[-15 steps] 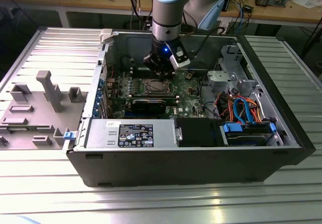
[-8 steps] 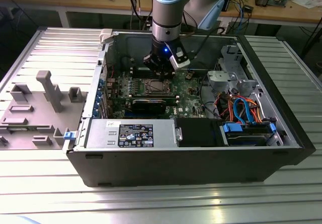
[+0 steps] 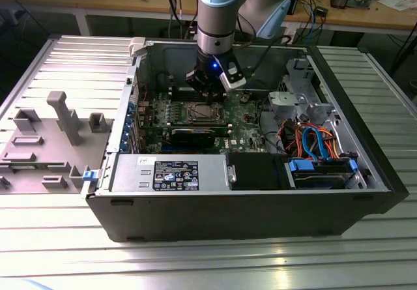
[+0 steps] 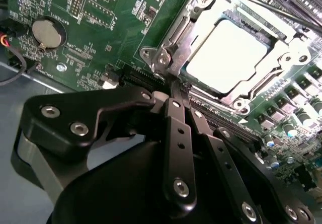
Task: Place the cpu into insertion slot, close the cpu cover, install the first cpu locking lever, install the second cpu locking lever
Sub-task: 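Install the first cpu locking lever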
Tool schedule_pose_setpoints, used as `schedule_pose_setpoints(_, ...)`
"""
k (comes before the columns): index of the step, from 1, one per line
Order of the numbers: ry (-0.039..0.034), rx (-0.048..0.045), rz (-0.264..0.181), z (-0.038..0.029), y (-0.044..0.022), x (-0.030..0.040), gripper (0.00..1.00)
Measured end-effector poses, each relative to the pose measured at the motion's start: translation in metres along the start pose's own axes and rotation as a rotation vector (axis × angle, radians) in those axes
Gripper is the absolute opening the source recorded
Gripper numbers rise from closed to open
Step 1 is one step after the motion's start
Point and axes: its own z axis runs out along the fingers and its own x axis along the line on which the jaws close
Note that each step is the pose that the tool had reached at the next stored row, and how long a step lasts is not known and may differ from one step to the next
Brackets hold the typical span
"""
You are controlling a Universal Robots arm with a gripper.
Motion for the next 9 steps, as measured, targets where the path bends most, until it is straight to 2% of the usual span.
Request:
schedule_pose_setpoints(2, 0.0002, 0.0004, 0.0, -0.0031, 0.0003, 0.0, 0.11)
schedule_pose_setpoints(5, 0.0001, 0.001, 0.0, -0.0042, 0.0005, -0.0001, 0.11)
schedule_pose_setpoints(9, 0.0004, 0.0094, 0.0, -0.0044, -0.0013, 0.0, 0.11)
